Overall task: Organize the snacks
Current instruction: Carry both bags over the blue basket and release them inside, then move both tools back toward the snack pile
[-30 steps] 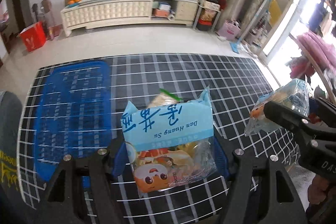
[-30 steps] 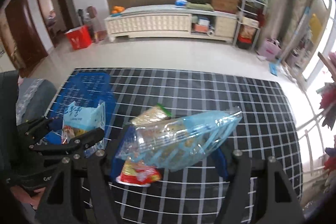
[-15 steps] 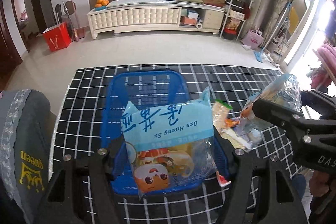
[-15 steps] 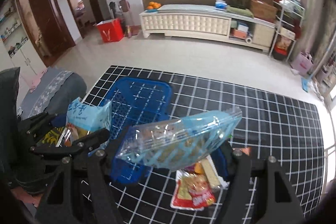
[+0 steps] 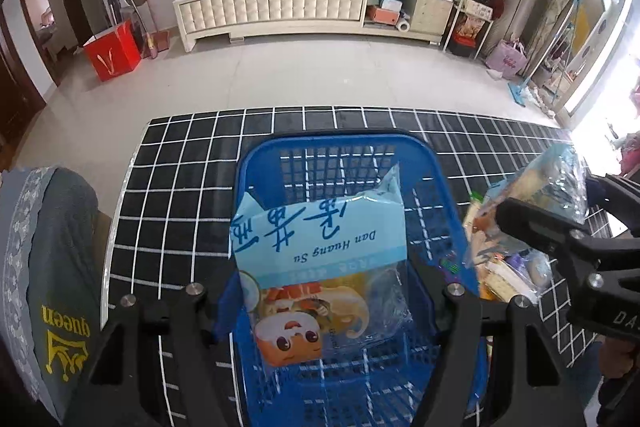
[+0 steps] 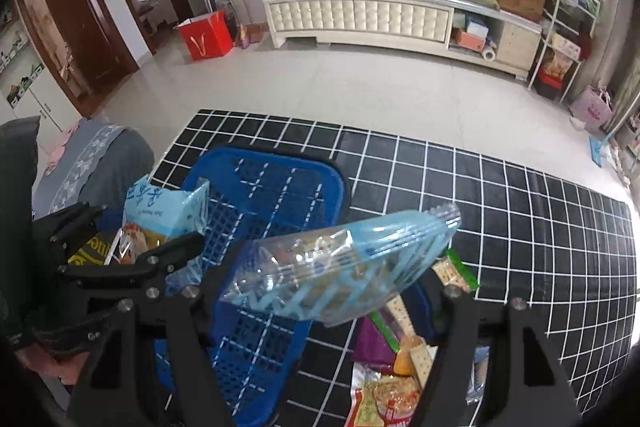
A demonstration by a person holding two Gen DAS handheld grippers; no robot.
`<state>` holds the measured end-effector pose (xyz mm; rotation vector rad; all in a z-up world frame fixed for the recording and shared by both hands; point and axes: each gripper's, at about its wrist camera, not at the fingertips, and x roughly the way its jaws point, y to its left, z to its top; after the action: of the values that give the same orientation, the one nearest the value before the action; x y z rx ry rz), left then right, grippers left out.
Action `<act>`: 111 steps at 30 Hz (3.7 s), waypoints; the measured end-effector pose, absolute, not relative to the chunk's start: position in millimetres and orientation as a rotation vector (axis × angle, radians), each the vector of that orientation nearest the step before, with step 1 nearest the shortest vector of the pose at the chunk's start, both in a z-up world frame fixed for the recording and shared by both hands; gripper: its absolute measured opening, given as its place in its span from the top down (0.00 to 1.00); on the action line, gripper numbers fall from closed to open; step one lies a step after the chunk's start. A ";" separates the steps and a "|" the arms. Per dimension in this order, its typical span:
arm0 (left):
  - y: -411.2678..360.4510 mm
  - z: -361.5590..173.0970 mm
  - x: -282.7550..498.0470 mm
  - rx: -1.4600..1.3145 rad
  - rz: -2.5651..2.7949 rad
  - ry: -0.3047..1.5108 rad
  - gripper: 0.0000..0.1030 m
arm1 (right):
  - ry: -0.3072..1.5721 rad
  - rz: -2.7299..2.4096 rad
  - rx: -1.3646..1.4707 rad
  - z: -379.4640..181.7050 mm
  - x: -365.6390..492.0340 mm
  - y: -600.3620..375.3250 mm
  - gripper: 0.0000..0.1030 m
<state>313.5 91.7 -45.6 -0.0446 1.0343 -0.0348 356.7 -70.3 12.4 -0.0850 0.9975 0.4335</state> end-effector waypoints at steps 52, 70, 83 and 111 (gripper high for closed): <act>159.4 -58.8 301.9 -0.125 -0.010 1.025 0.21 | 0.967 0.373 -0.422 -10.0 386.2 17.3 0.04; 121.1 -19.7 268.3 -0.105 -0.063 0.953 0.21 | 0.921 0.369 -0.276 47.1 337.3 -37.6 0.04; 53.1 22.6 217.5 -0.041 -0.117 0.869 0.21 | 0.913 0.342 -0.126 76.1 283.8 -114.5 0.04; -85.2 -73.6 156.4 -0.058 -0.129 0.936 0.21 | 1.010 0.377 -0.144 -37.9 232.3 -239.3 0.22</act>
<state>156.4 -85.2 -73.6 -0.0577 0.9359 -0.1295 232.3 -239.3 -37.9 -0.1438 1.0095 0.3774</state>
